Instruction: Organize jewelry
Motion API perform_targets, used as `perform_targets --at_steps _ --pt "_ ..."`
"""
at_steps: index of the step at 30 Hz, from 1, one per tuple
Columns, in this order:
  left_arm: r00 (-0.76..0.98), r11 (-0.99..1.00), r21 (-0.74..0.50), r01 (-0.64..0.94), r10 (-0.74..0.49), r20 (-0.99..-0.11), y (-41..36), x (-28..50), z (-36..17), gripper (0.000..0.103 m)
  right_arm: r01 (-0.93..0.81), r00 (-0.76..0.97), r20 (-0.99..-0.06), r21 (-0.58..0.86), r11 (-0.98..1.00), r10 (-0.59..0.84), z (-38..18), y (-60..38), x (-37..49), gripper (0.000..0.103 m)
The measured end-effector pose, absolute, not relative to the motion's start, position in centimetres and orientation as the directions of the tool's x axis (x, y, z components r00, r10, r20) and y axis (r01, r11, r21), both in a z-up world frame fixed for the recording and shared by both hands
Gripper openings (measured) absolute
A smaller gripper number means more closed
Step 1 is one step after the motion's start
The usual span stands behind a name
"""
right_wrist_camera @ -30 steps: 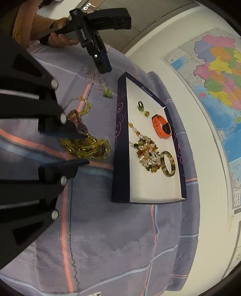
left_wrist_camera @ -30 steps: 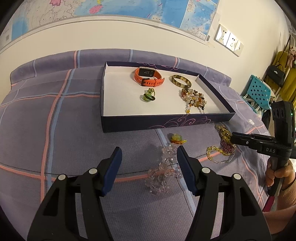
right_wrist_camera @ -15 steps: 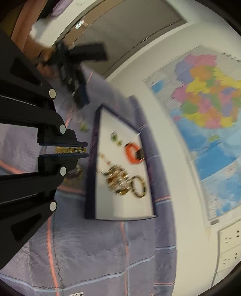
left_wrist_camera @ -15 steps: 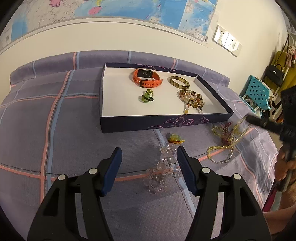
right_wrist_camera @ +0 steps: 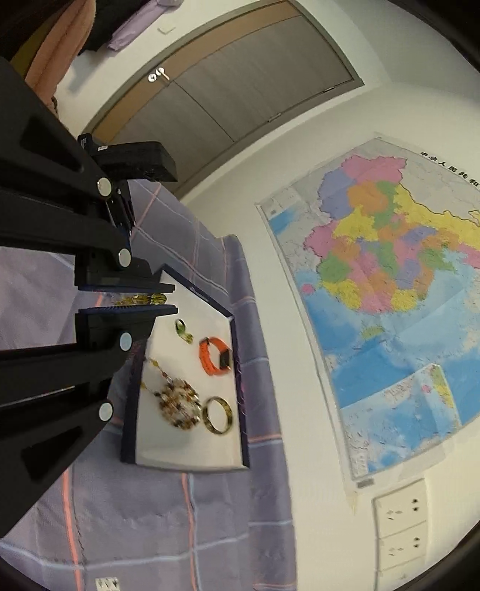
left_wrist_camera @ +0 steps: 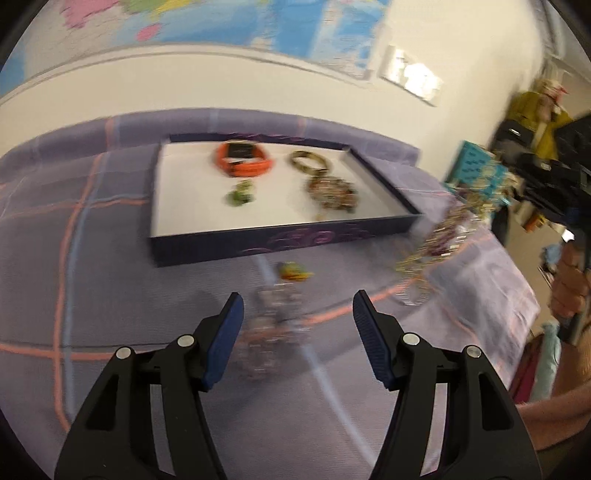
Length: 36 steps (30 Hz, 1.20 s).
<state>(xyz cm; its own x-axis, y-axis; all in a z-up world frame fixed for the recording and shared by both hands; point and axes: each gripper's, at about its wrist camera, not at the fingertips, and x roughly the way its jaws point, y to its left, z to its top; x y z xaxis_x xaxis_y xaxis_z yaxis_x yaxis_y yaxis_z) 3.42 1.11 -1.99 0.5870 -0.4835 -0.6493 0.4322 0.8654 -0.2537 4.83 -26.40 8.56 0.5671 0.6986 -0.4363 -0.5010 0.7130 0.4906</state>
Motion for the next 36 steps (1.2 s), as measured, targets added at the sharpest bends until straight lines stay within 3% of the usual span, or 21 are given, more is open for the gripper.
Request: perform_targets --at_steps 7,14,16,18,20,23,27,36 --pt "0.527 0.765 -0.179 0.618 -0.572 -0.629 -4.4 1.8 -1.3 0.061 -0.51 0.522 -0.456 0.511 0.692 0.721 7.3 -25.1 4.6 0.004" --pt "0.47 0.701 -0.251 0.668 -0.659 -0.587 -5.8 1.7 -0.9 0.066 -0.533 0.449 -0.499 0.516 0.671 0.741 5.8 -22.7 4.6 0.004" --pt "0.455 0.697 -0.271 0.664 -0.665 -0.592 -6.0 1.7 -1.4 0.057 -0.553 0.405 -0.522 0.514 0.656 0.751 5.0 -21.4 4.5 0.004" --pt "0.427 0.696 -0.297 0.654 -0.663 -0.614 -6.0 2.0 -2.1 0.018 -0.563 0.366 -0.546 0.514 0.647 0.753 4.1 -20.3 4.5 0.007" --pt "0.403 0.709 -0.323 0.627 -0.649 -0.645 -5.7 2.2 -2.9 0.015 -0.551 0.358 -0.554 0.524 0.649 0.752 3.5 -20.3 4.6 0.011" --pt "0.392 0.714 -0.355 0.603 -0.653 -0.648 -4.3 1.8 -3.3 0.009 -0.513 0.383 -0.552 0.539 0.668 0.74 2.8 -21.7 4.9 0.025" --pt "0.395 0.725 -0.376 0.576 -0.65 -0.649 -2.8 1.3 -3.5 0.009 -0.454 0.401 -0.613 0.512 0.729 0.681 0.9 -23.0 5.4 0.025" --pt "0.383 0.73 -0.438 0.524 -0.661 -0.645 -1.3 1.8 -3.9 0.008 -0.506 0.314 -0.704 0.444 0.739 0.638 -1.8 -19.9 3.9 0.025"
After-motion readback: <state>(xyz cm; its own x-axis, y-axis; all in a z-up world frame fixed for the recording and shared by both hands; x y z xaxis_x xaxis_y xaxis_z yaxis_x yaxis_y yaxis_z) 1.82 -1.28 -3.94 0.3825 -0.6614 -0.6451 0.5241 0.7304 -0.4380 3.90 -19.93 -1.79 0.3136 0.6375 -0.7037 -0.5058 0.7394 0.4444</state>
